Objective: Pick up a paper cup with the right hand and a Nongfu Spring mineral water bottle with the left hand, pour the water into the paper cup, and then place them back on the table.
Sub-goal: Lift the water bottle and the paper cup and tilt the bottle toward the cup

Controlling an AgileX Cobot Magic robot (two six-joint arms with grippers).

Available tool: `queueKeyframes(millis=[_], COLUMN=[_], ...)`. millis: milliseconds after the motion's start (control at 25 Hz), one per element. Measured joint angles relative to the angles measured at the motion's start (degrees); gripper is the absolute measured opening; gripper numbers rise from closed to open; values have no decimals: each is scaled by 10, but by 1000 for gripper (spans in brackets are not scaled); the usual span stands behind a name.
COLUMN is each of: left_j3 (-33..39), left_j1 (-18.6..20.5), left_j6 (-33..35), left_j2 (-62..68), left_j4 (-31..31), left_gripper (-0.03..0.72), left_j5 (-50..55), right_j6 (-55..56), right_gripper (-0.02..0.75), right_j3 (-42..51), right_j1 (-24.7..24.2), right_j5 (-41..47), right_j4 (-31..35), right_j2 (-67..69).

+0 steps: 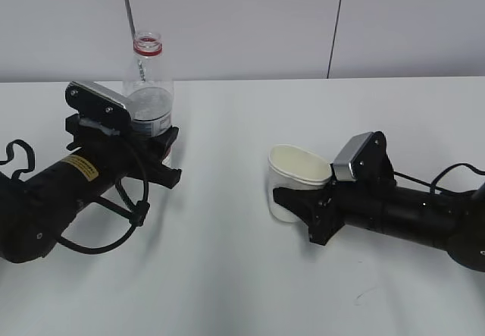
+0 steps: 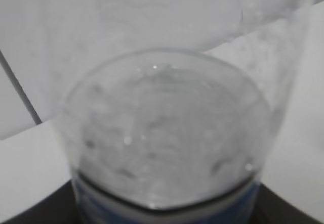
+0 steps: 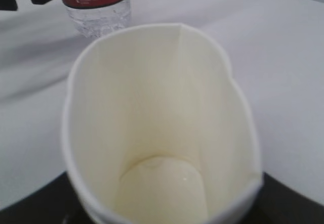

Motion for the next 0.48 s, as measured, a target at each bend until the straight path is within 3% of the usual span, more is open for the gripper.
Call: queueKeyframes(millis=[480], left_j3=[3], left_j1=[0], left_j6=[137], left_j2=[-56], left_j4=[-4], left_gripper=[370], left_j5=[75], right_j6=[157], right_gripper=[389], right_j3=[-85], right_j1=[20], right_j5=[64], right_j4=[-133], right_j2=[-56])
